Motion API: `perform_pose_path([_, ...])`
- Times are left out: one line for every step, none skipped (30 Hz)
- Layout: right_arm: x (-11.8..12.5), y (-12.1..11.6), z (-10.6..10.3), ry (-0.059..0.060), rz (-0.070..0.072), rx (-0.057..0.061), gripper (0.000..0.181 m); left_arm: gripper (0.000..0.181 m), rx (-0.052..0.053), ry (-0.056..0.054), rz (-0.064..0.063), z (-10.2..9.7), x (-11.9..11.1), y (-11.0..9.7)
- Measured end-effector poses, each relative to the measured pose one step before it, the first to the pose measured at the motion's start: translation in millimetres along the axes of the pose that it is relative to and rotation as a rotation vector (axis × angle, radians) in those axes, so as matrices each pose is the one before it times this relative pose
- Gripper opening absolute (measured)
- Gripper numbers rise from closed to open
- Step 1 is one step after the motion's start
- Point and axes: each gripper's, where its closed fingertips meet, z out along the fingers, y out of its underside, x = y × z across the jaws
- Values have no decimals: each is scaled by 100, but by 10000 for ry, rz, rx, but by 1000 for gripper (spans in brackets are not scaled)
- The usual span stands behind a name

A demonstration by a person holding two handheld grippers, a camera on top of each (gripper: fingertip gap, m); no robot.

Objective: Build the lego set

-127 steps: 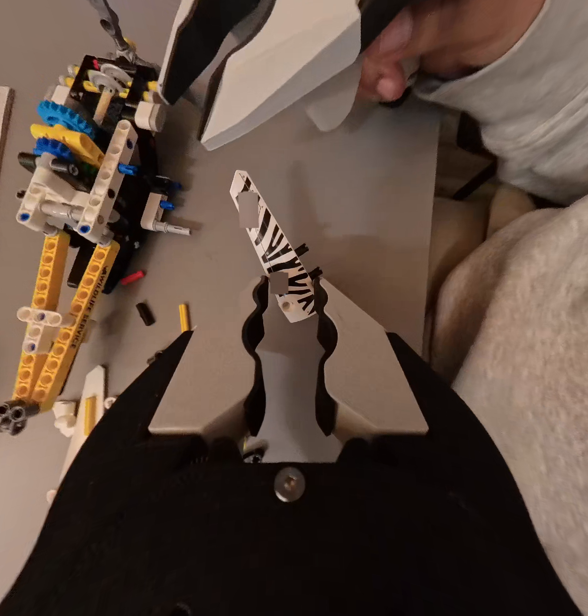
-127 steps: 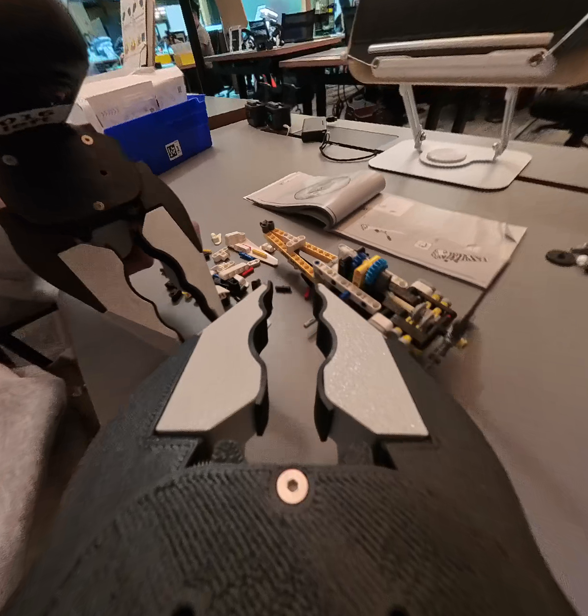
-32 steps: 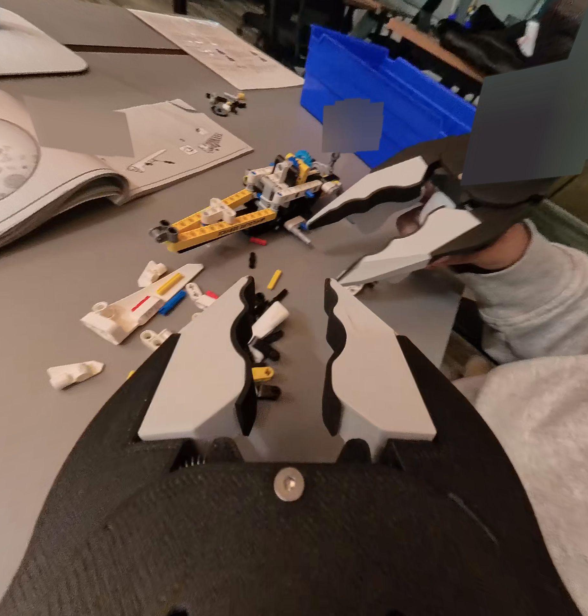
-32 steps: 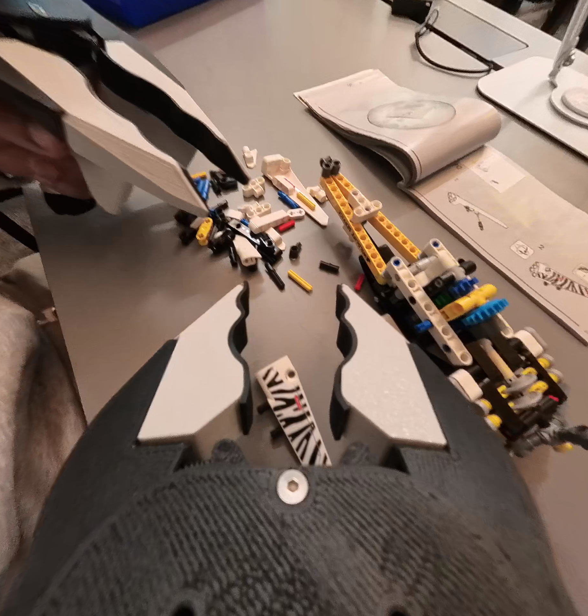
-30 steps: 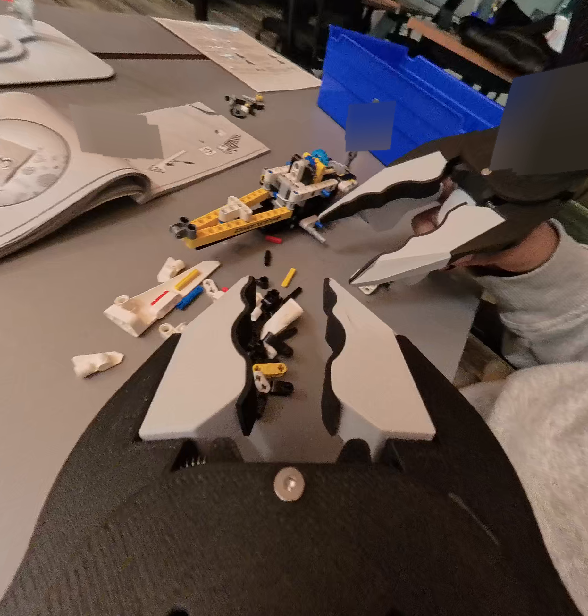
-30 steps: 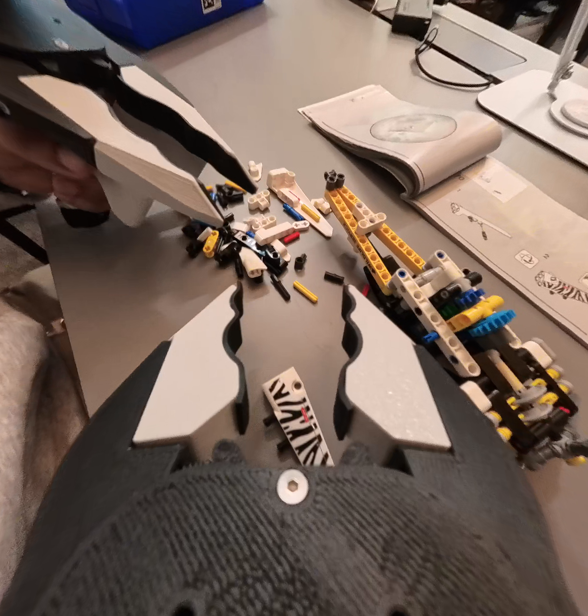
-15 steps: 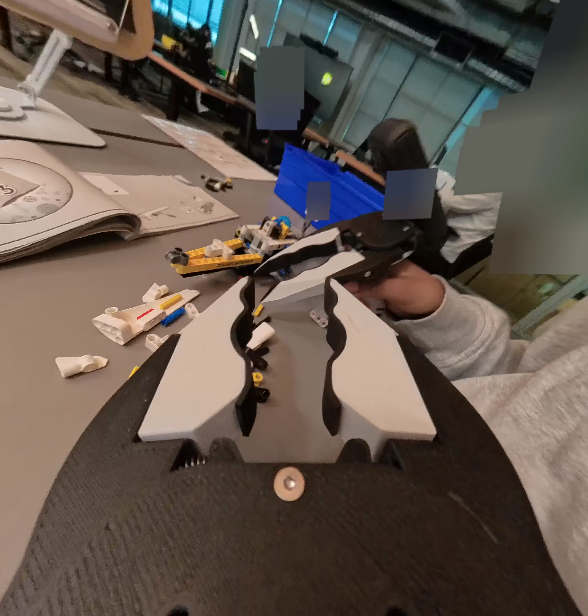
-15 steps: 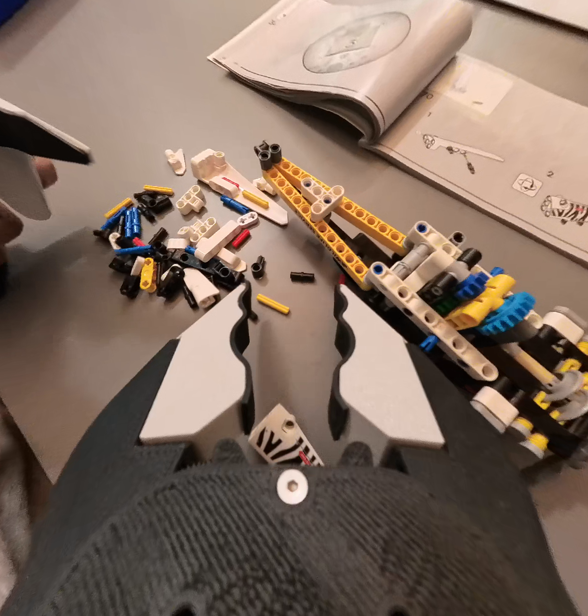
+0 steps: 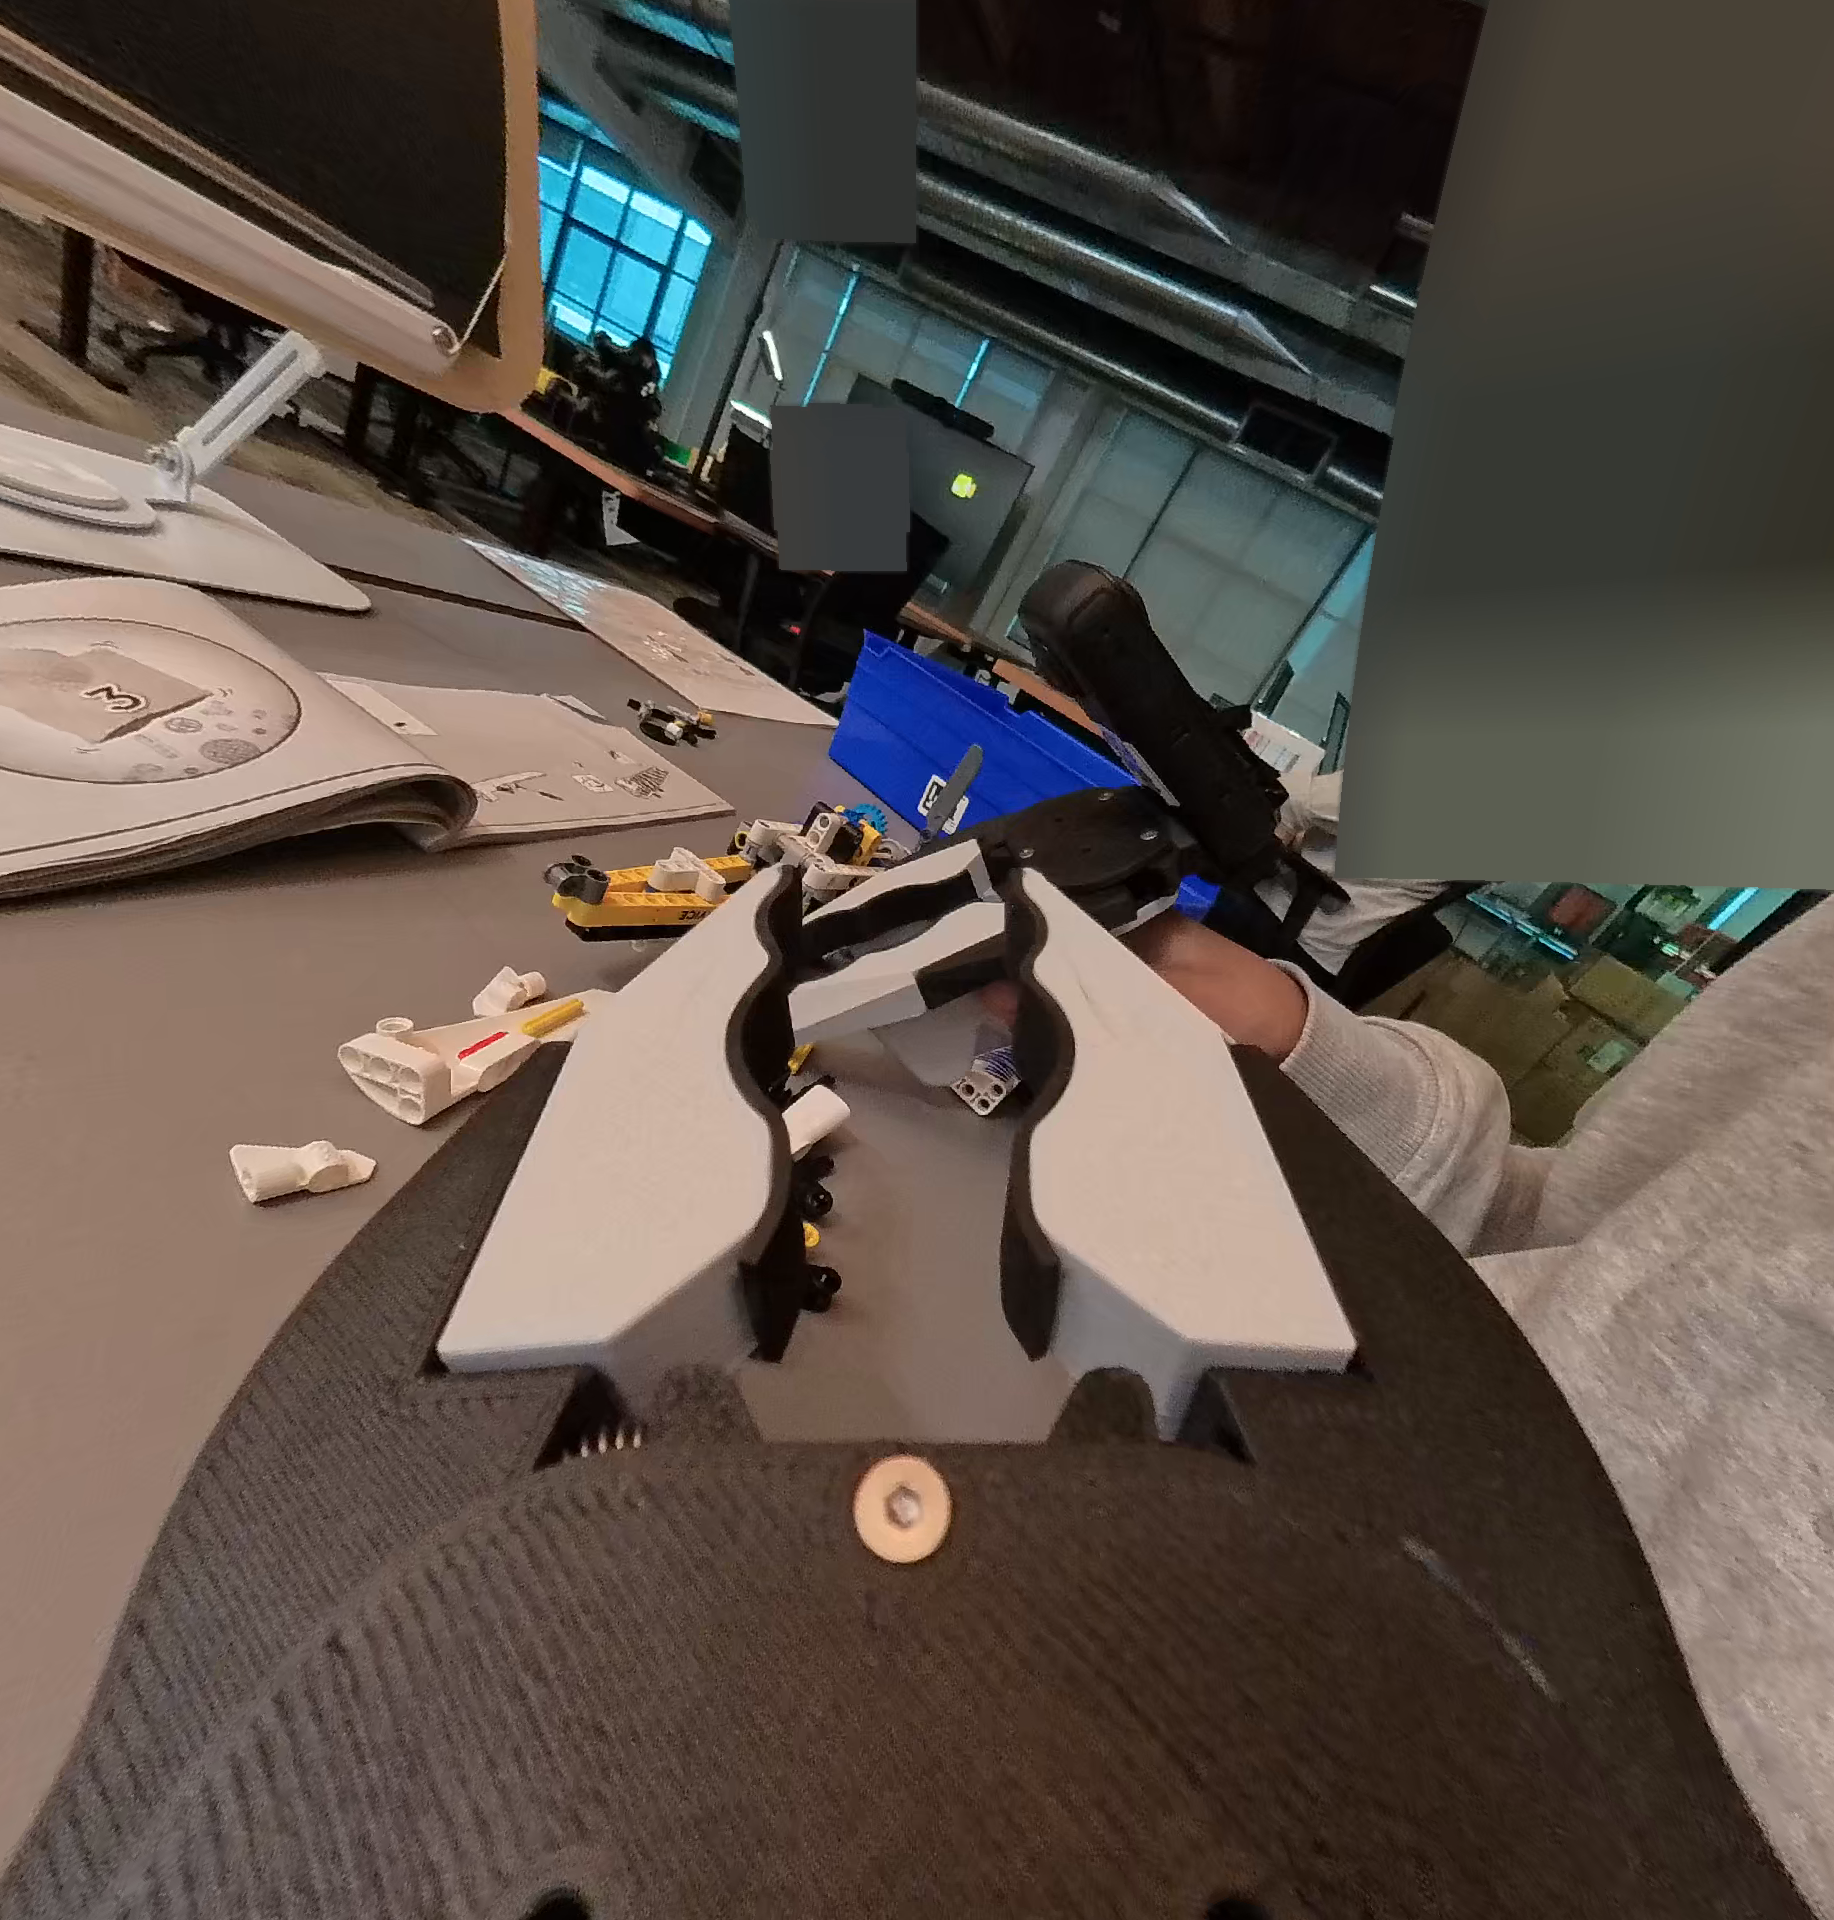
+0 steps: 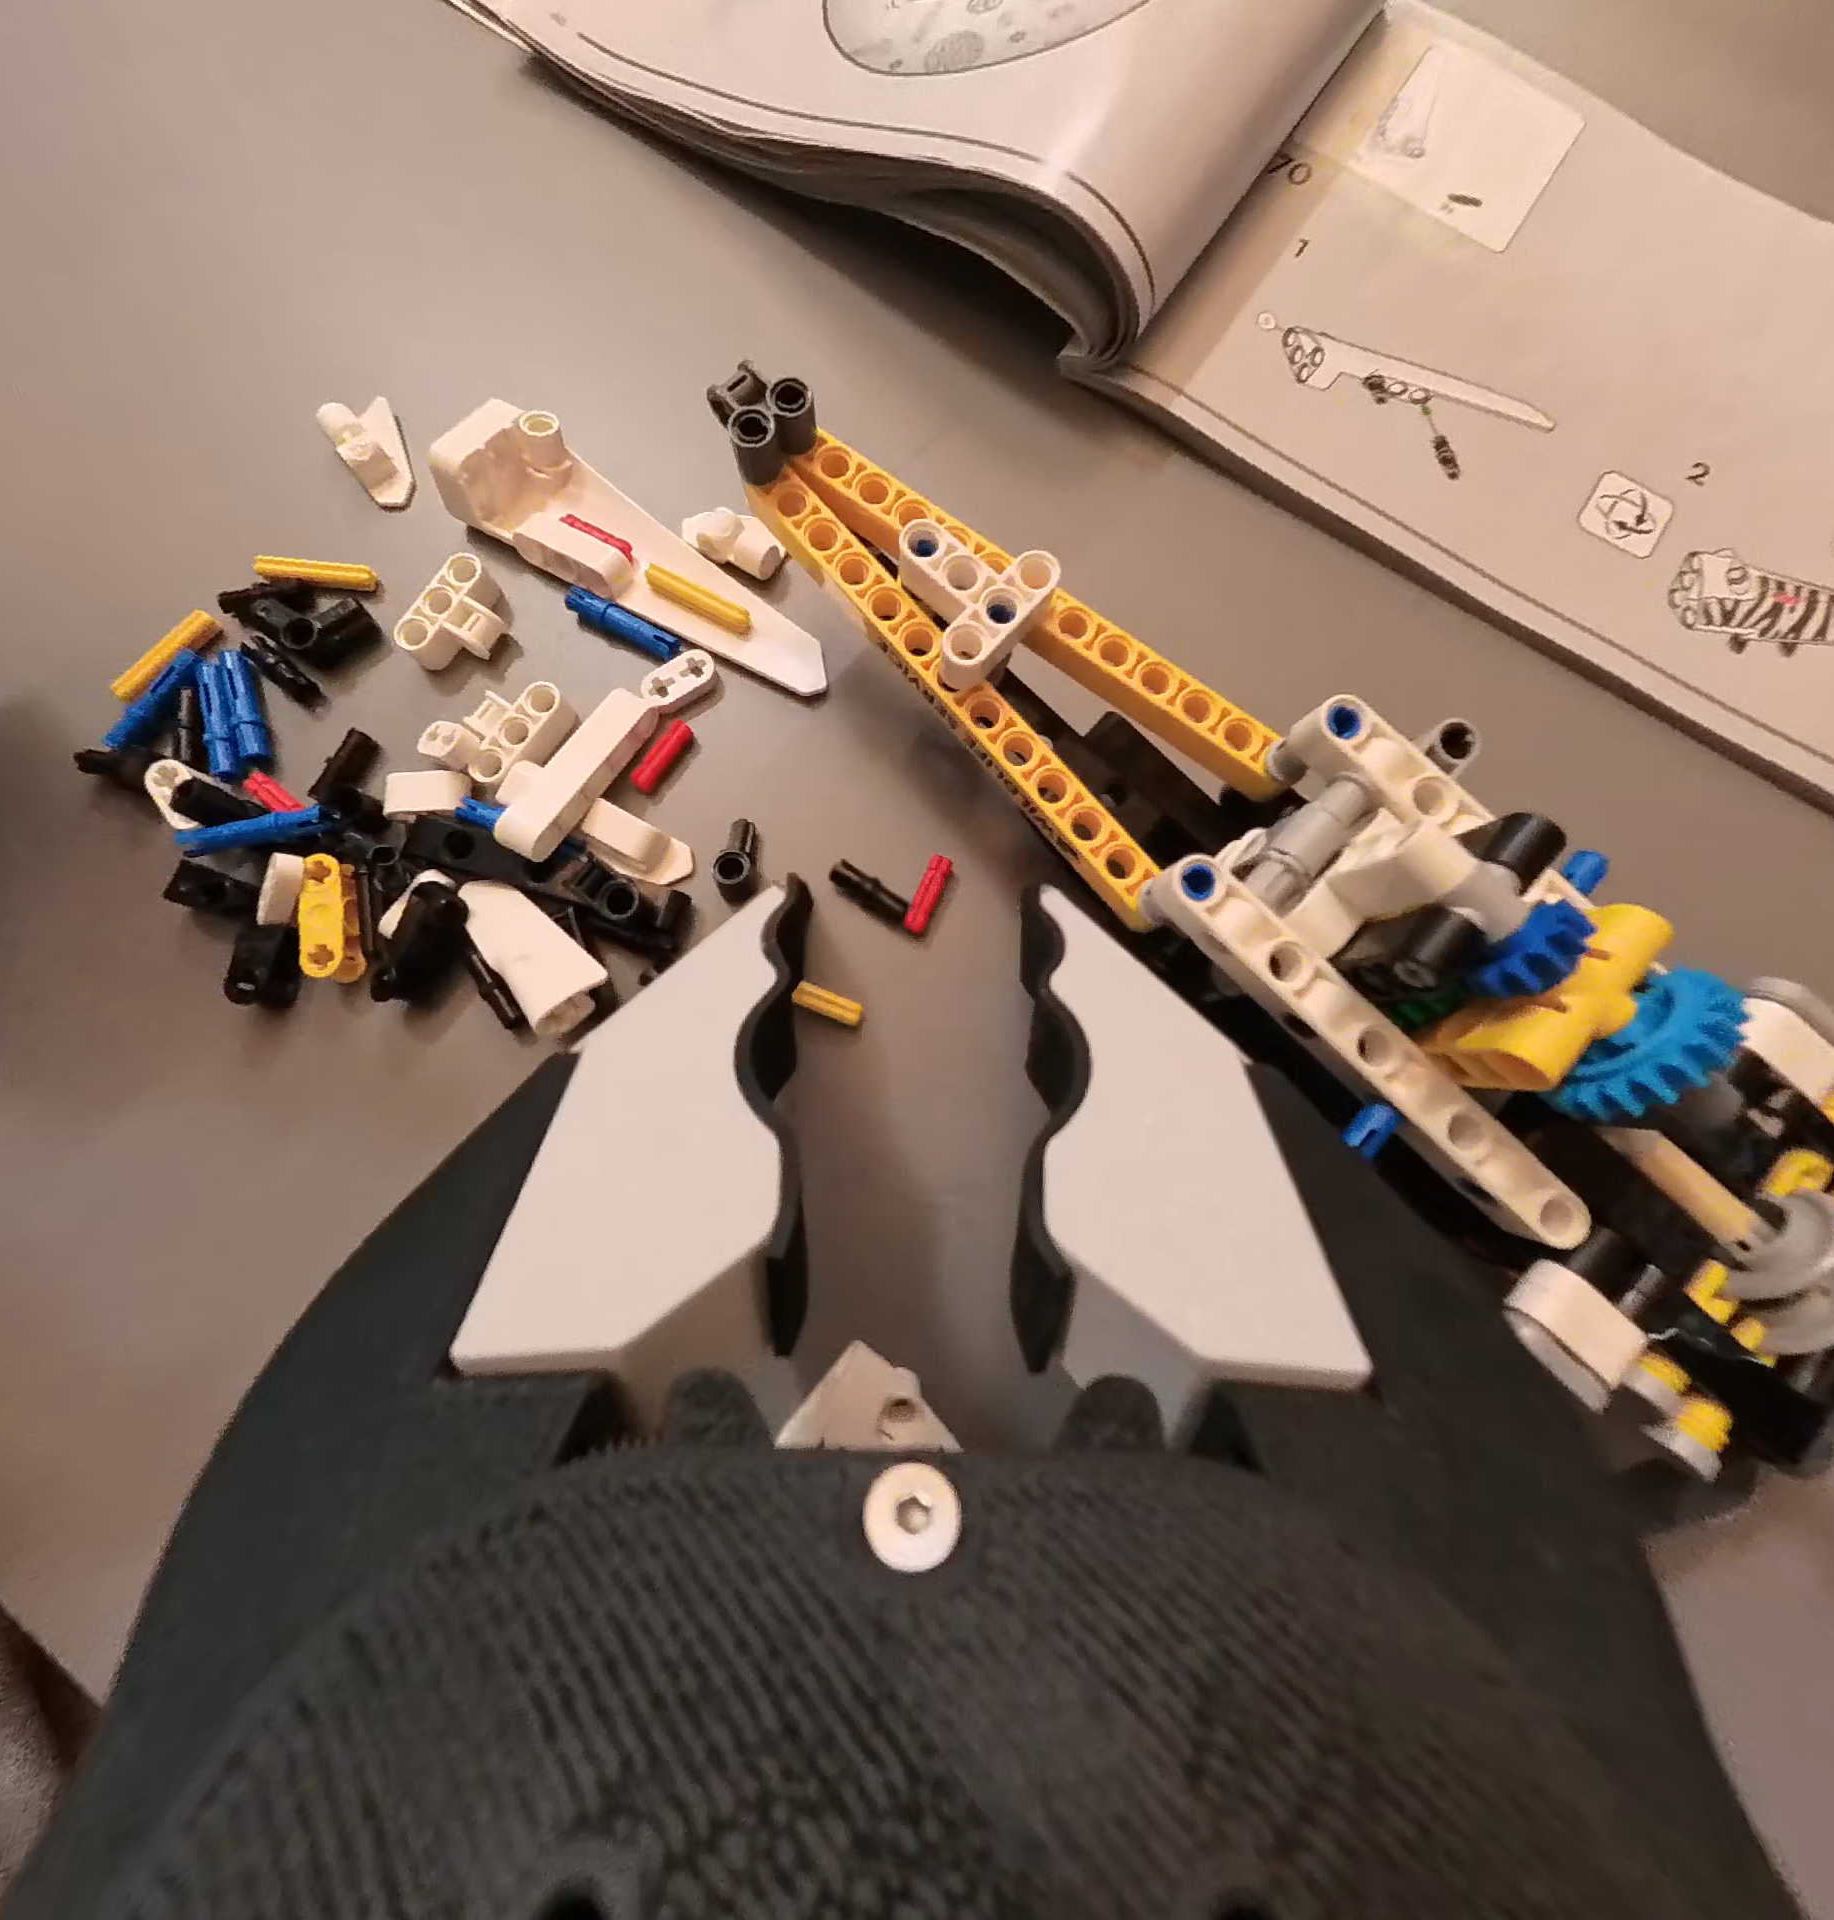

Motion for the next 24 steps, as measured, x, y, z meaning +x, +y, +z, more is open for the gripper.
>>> perform_pose_path([-203, -40, 12, -106, 7, 18, 43, 38, 8, -3, -12, -9, -22, -16])
perform_pose_path([-243, -12, -8, -113, -21, -12, 42, 37, 0, -5, -32, 0, -44, 3])
perform_pose_path([-337, -23, -8, -150, -32, -15, 41, 37, 5, -9, -46, -4, -55, -2])
perform_pose_path([-411, -54, 29, -183, -37, -1, 38, 37, 15, -6, -60, -22, -69, -23])
perform_pose_path([-474, -79, 57, -210, -43, 20, 34, 37, 22, -6, -71, -22, -84, -36])
perform_pose_path([-456, -86, 86, -192, -31, 34, 32, 37, 22, -10, -82, -20, -96, -34])
perform_pose_path([-411, -102, 111, -151, -16, 26, 29, 37, 15, 1, -85, -14, -90, -18])
perform_pose_path([-475, -115, 121, -177, -38, 20, 28, 37, 6, 14, -77, -11, -57, -17])
perform_pose_path([-559, -112, 146, -203, -66, 17, 28, 36, 3, 13, -65, -9, -48, -2])
perform_pose_path([-487, -100, 137, -154, -88, 5, 28, 37, -2, 10, -50, -4, -42, -5])
perform_pose_path([-357, -70, 108, -85, -116, -15, 28, 36, 0, 2, -33, 0, -33, -1])
perform_pose_path([-168, -64, 47, -12, -120, -14, 29, 36, 16, -14, -17, -14, -40, -23])
perform_pose_path([24, -119, -67, 62, -84, 42, 30, 36, 25, -17, -10, -23, -33, -28])
perform_pose_path([148, -236, -196, 75, -29, 127, 30, 36, 22, -2, -6, -24, -11, -32])
perform_pose_path([182, -299, -310, 39, 23, 194, 30, 36, 17, -5, -1, -20, -8, -19])
perform_pose_path([222, -325, -396, 14, 68, 222, 30, 36, 6, -5, 5, -7, 1, -15])
perform_pose_path([227, -338, -446, -6, 82, 239, 31, 36, -6, 1, 6, 3, 7, 16])
perform_pose_path([257, -337, -489, -3, 79, 260, 32, 36, -4, -5, 5, 7, -9, 8])
perform_pose_path([278, -363, -521, 12, 66, 282, 33, 36, 6, -2, 5, -7, 6, -14])
perform_pose_path([318, -347, -522, 30, 44, 298, 33, 36, 6, -1, 9, -11, 8, -1])
perform_pose_path([380, -322, -520, 69, 36, 285, 33, 36, -2, -4, 14, 4, 9, 6])
perform_pose_path([405, -282, -502, 86, 29, 273, 33, 36, -12, -4, 17, 20, 7, 12])
perform_pose_path([370, -278, -496, 68, 12, 272, 33, 36, -16, -2, 21, 14, 14, 23])
perform_pose_path([382, -246, -477, 82, 11, 257, 33, 37, -19, -9, 23, 23, 10, 21])
